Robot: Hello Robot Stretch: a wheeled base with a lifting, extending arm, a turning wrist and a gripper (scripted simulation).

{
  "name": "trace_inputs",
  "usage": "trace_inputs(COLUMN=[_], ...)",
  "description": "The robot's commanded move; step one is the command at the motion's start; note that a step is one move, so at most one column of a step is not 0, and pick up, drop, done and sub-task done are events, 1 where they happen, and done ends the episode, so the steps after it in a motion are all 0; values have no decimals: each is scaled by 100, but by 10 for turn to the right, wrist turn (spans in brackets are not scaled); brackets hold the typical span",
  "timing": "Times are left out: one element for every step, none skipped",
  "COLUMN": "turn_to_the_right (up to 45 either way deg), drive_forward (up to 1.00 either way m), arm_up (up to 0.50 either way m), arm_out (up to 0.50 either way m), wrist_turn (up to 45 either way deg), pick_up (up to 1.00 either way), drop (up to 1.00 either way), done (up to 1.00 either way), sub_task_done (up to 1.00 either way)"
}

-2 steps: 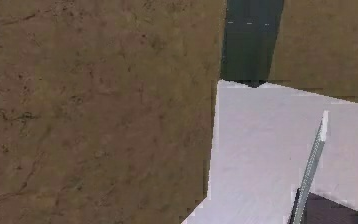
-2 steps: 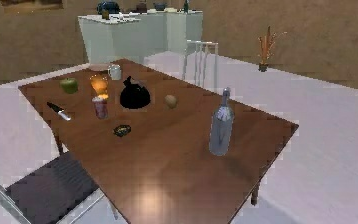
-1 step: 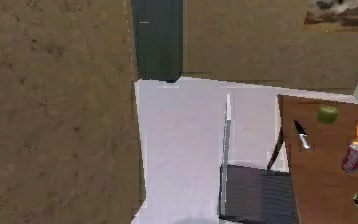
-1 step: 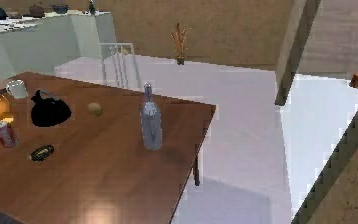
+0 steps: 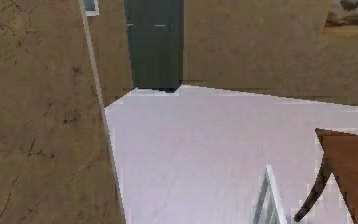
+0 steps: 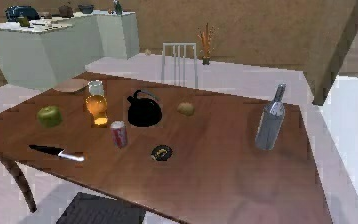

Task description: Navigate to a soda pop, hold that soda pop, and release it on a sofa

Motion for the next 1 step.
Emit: trace_inputs(turn_to_the_right=[-150], drive_forward=[0], arm_up=[0], arm_out=[0], wrist_turn=[0], pick_up=[0], drop=[0], done=[0], sub_task_done=[0])
